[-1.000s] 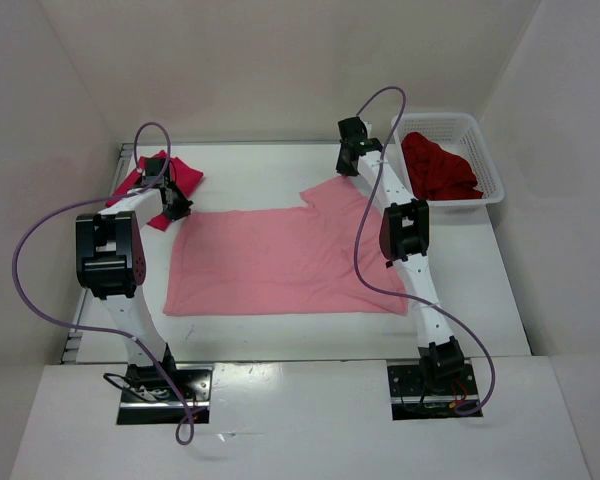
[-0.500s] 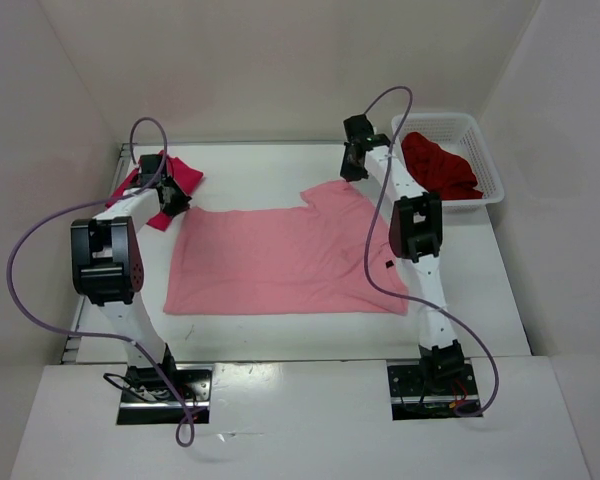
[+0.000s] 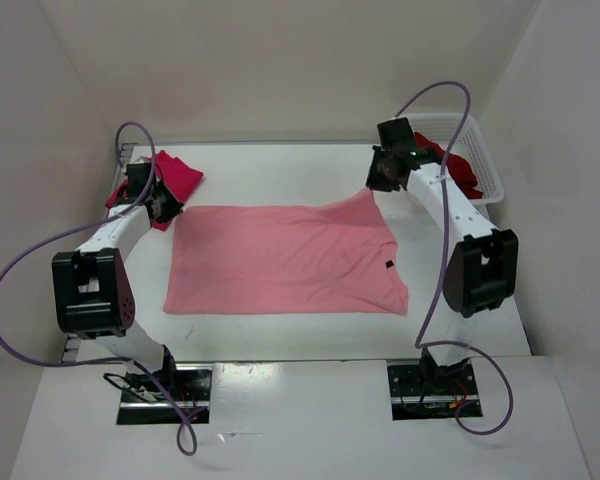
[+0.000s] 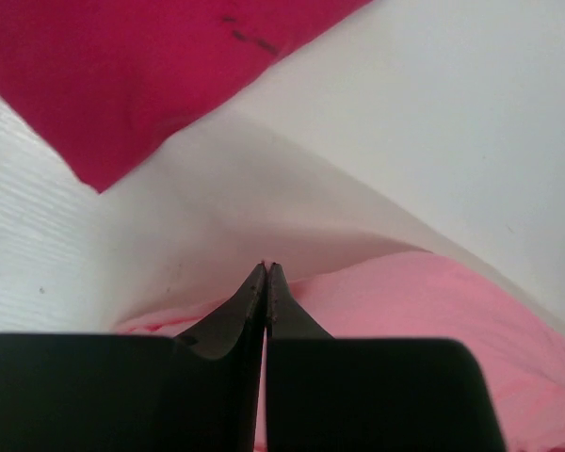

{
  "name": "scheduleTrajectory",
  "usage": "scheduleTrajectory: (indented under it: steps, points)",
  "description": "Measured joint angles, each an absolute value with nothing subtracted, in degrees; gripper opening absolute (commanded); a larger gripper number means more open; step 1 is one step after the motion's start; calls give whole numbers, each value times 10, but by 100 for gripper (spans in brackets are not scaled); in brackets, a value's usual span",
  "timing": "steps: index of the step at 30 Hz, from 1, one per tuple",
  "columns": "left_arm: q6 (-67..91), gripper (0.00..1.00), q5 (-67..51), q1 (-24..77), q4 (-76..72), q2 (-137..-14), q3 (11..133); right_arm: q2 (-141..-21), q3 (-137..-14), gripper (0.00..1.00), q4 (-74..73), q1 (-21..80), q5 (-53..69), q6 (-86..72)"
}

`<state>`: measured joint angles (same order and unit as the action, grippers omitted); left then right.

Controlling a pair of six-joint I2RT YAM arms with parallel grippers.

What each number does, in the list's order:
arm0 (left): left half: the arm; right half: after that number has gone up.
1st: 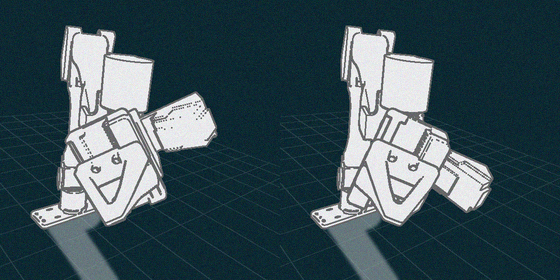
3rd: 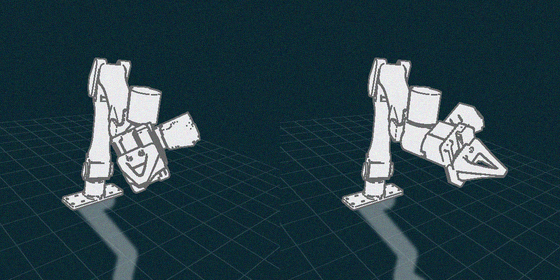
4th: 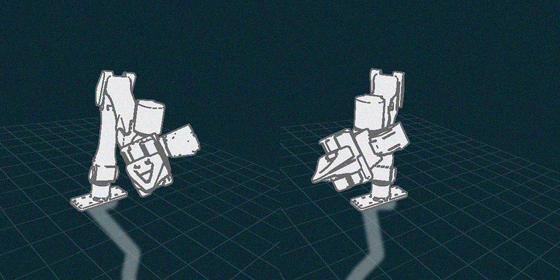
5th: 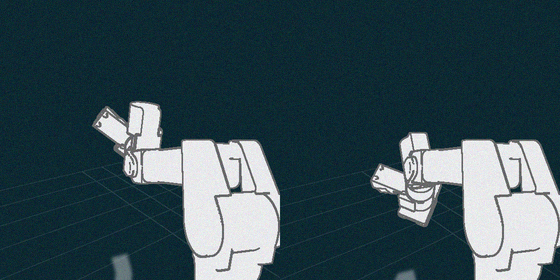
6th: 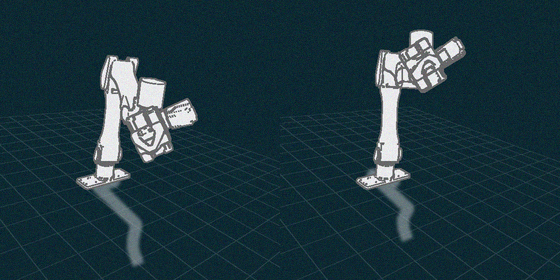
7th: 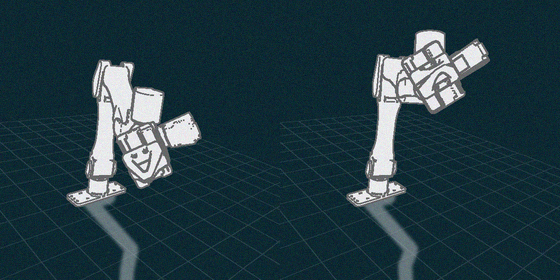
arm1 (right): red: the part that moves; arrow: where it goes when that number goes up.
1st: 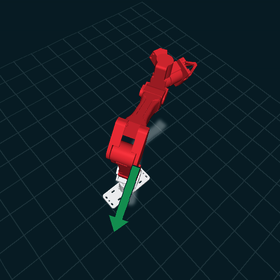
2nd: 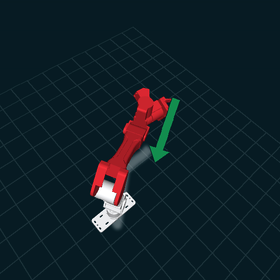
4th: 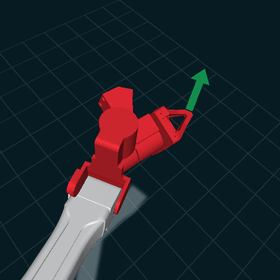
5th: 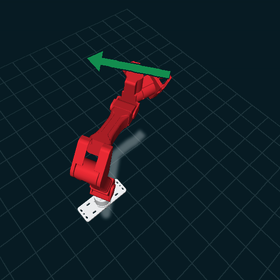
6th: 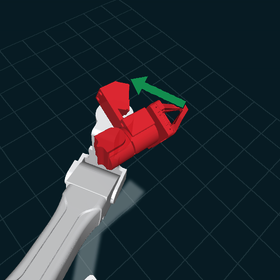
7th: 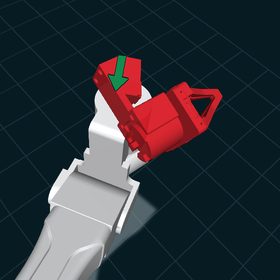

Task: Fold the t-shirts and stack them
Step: Grap the side of the flattened tshirt furthest away from the robot with both arms, then fold the other side of the tshirt into a rectangle

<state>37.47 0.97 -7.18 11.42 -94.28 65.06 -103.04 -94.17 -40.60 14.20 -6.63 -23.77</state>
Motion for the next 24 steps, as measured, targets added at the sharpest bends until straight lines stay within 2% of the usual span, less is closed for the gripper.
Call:
scheduleTrajectory:
  steps: [13,24]
  points:
    - [375,0,-7,-110,133,-857,549,-826,-720,0,-457,142,-57,-278]
    - [378,0,-68,-157,161,-828,494,-783,-645,0,-553,142,-54,-311]
